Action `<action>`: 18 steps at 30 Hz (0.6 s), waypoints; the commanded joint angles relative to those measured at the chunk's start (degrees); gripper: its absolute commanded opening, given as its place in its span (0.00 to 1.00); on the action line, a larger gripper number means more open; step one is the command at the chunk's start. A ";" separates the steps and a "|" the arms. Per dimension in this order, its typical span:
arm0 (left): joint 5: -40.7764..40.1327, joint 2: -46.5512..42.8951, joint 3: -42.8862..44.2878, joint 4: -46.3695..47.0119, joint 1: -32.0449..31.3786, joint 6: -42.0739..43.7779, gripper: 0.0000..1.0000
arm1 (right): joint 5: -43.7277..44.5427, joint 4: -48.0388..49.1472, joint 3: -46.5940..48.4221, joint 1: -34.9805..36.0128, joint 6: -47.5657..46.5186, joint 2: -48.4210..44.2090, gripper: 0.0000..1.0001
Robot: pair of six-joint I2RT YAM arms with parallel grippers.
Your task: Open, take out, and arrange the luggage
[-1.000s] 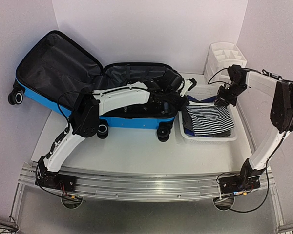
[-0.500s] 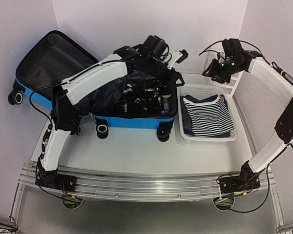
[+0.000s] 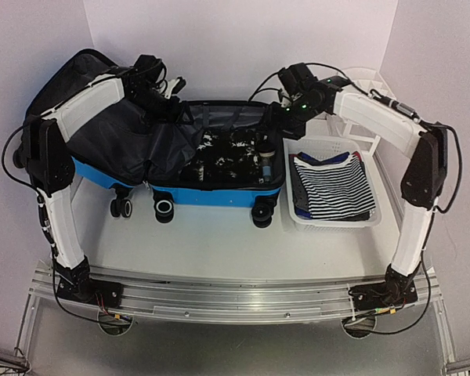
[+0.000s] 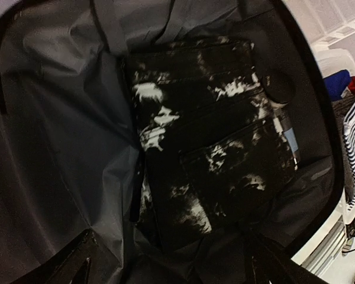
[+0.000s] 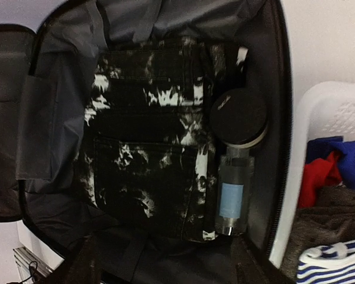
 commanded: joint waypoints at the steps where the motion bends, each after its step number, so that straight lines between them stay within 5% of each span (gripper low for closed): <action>1: 2.22 -4.33 -5.23 0.29 -0.32 -3.57 0.88 | -0.88 -0.74 6.08 2.37 2.58 6.95 0.77; 18: 8.84 -2.09 -17.66 7.13 2.18 -9.73 0.93 | -1.67 -2.29 10.59 3.12 6.87 19.47 0.77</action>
